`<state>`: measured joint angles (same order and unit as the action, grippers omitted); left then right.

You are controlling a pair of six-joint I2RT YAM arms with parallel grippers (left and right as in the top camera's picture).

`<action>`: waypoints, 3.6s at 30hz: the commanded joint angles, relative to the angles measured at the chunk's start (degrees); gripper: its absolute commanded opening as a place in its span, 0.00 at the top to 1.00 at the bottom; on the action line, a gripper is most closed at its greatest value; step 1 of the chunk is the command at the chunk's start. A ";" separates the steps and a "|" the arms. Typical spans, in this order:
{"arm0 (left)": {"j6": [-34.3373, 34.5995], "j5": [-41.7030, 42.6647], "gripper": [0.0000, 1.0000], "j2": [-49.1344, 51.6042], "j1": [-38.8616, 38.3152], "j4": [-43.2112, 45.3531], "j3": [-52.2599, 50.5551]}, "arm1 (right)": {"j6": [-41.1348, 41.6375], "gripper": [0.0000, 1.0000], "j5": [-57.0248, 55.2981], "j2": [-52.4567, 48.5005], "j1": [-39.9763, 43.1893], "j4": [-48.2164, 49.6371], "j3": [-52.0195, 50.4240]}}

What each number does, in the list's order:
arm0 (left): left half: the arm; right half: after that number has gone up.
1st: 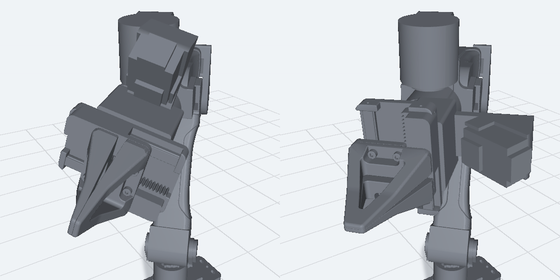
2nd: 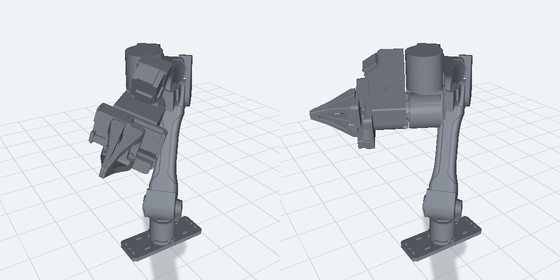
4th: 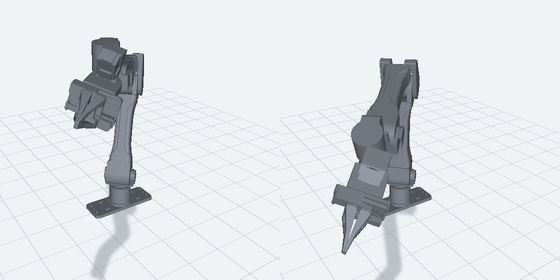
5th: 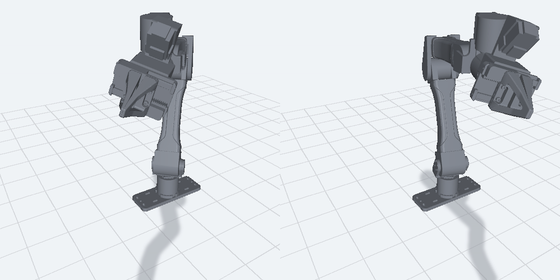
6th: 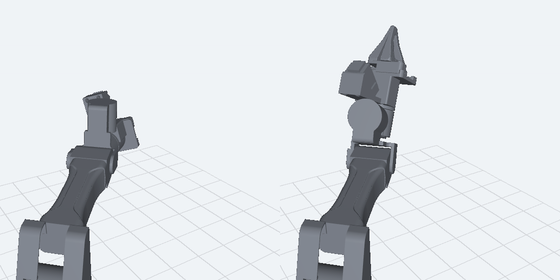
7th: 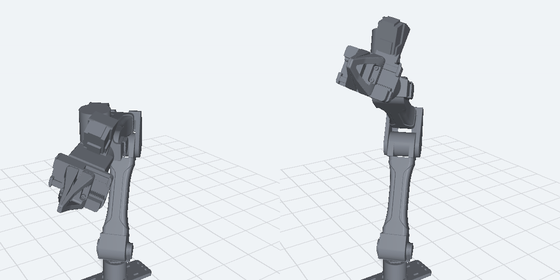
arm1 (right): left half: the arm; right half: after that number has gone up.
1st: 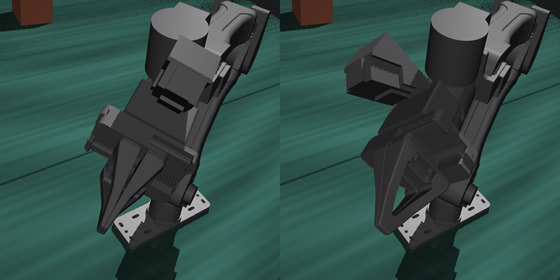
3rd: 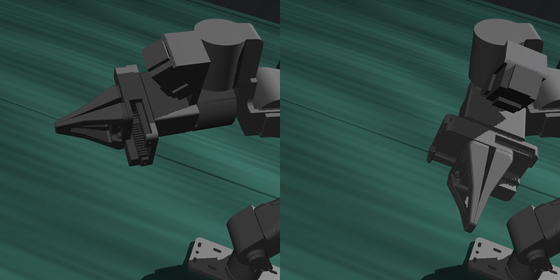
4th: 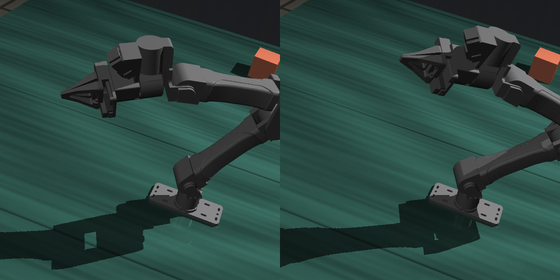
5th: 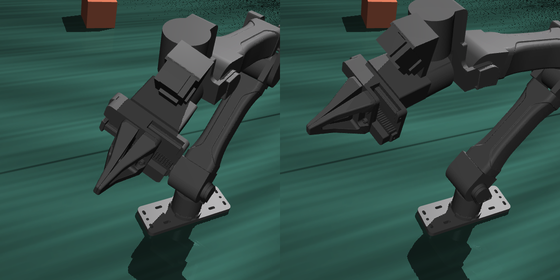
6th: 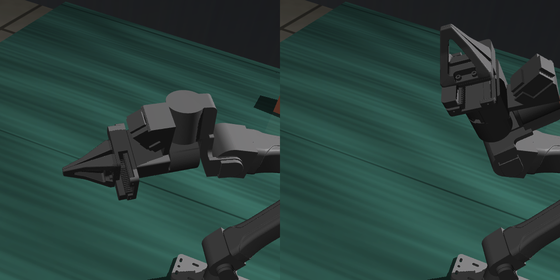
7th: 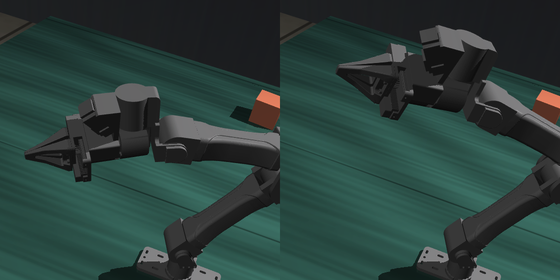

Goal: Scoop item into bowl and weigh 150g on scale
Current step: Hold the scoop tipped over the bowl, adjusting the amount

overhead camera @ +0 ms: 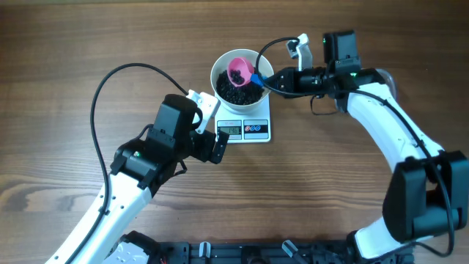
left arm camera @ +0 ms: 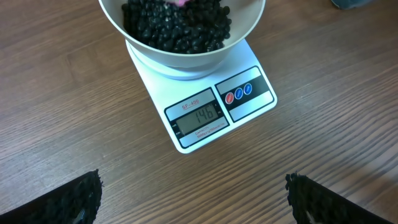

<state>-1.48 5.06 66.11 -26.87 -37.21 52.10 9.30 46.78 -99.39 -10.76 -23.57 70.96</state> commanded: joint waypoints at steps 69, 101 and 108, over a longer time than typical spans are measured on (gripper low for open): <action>-1.11 0.68 0.00 -0.52 0.00 0.15 0.07 | -17.90 0.96 -14.78 7.13 -3.54 -1.05 0.26; -1.11 0.68 0.00 -0.52 0.00 0.15 0.07 | -16.41 0.96 -17.16 7.02 -3.85 -0.72 0.26; -1.11 0.68 0.00 -0.52 0.00 0.15 0.07 | -15.13 0.96 -16.94 7.02 -3.85 -0.70 0.26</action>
<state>-1.48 5.06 66.11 -26.87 -37.23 52.10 -7.68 29.08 -91.94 -14.22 -24.58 70.96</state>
